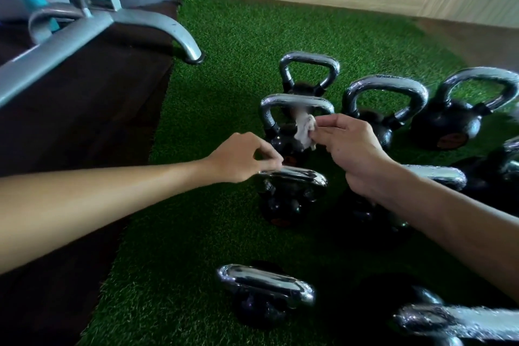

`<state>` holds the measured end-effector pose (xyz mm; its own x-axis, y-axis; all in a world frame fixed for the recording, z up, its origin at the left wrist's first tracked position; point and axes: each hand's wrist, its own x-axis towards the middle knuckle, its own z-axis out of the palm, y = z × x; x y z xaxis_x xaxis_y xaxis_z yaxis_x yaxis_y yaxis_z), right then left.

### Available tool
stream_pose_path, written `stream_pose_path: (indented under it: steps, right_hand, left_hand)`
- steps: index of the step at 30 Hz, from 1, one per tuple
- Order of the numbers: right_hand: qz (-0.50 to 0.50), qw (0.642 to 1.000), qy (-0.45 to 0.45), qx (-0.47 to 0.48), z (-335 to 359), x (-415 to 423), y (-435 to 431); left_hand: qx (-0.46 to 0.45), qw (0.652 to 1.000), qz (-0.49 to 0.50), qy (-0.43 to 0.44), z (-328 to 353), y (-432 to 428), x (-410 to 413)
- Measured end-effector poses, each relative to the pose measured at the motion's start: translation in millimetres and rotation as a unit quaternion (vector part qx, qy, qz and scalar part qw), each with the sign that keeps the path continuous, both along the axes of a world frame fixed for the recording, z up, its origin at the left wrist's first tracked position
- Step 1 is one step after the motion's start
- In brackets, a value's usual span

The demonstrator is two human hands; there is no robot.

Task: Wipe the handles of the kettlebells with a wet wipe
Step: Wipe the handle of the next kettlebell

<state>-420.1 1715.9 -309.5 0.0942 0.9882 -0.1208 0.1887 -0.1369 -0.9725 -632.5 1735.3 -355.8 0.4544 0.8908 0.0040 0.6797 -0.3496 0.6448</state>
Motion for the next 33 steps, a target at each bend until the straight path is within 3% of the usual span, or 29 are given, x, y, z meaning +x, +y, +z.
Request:
stream_pose_path:
  steps: [2, 4, 6, 10, 12, 14, 15, 17, 19, 21, 23, 27, 31, 33]
  right_hand:
    - [0.032, 0.999, -0.001, 0.016, 4, 2, -3]
    - [0.065, 0.996, -0.018, 0.052, 6, 1, -5]
    - [0.091, 0.99, -0.049, 0.099, 9, -2, -8]
    - [0.052, 0.983, -0.101, 0.143, 9, -4, -4]
    - [0.046, 0.985, -0.11, 0.125, 7, -3, -3]
    - [0.081, 0.973, -0.195, 0.095, 5, 3, -1]
    - [0.118, 0.951, -0.276, 0.079, 6, 9, 0]
    - [0.208, 0.882, -0.422, 0.02, 4, 18, -1]
    - [0.264, 0.826, -0.498, -0.025, -1, 23, -2]
    - [0.268, 0.809, -0.523, -0.016, -9, 24, -3]
    - [0.242, 0.82, -0.519, 0.004, -15, 26, -3]
    - [0.237, 0.841, -0.485, 0.026, -23, 28, 1]
    - [0.25, 0.84, -0.481, 0.03, -28, 29, 5]
    - [0.246, 0.844, -0.475, 0.037, -30, 30, 5]
  left_hand:
    - [-0.148, 0.968, 0.076, -0.188, 13, -2, 6]
    - [-0.327, 0.885, 0.105, -0.314, 30, -4, 12]
    - [-0.389, 0.847, 0.088, -0.352, 40, -6, 17]
    - [-0.407, 0.833, 0.081, -0.366, 47, -7, 19]
    - [-0.379, 0.855, 0.093, -0.341, 47, -8, 15]
    - [-0.241, 0.934, 0.114, -0.236, 38, -9, 6]
    - [-0.148, 0.968, 0.121, -0.164, 31, -10, 0]
    - [-0.021, 0.993, 0.085, -0.079, 17, -15, -8]
    - [0.025, 0.999, 0.011, -0.024, 1, -22, -4]
    - [0.089, 0.995, -0.03, 0.031, -13, -27, 3]
    - [0.126, 0.992, -0.017, 0.017, -22, -26, 2]
    - [0.09, 0.992, 0.057, -0.063, -33, -22, -12]
    - [0.123, 0.99, 0.061, -0.02, -39, -30, -7]
    - [0.053, 0.987, 0.121, -0.091, -48, -28, -12]
